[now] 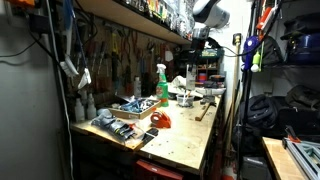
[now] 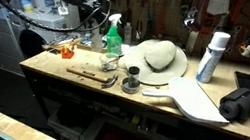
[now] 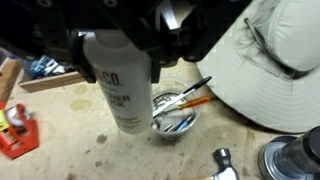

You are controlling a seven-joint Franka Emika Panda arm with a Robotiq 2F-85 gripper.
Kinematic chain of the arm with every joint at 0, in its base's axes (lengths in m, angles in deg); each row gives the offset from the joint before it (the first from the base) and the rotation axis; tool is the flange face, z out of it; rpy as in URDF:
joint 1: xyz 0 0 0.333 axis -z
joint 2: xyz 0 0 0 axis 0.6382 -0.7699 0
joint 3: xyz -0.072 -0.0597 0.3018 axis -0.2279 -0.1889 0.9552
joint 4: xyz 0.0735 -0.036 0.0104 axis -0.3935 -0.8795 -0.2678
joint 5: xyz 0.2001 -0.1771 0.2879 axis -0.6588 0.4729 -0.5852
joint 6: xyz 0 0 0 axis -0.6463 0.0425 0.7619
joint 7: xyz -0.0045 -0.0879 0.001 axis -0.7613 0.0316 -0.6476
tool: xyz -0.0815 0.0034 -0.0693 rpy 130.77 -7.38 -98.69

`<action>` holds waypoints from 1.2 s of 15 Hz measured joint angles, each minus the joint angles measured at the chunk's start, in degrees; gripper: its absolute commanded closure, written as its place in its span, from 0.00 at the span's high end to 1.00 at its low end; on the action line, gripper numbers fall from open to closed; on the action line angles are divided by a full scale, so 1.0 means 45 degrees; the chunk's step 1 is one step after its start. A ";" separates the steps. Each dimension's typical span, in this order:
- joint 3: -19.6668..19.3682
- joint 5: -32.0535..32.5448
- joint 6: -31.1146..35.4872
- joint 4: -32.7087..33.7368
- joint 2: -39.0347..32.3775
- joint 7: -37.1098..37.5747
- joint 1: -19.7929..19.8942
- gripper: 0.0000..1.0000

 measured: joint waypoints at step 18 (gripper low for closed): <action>0.0864 -0.0020 0.3913 -0.4633 0.1970 -0.0241 -0.3414 0.31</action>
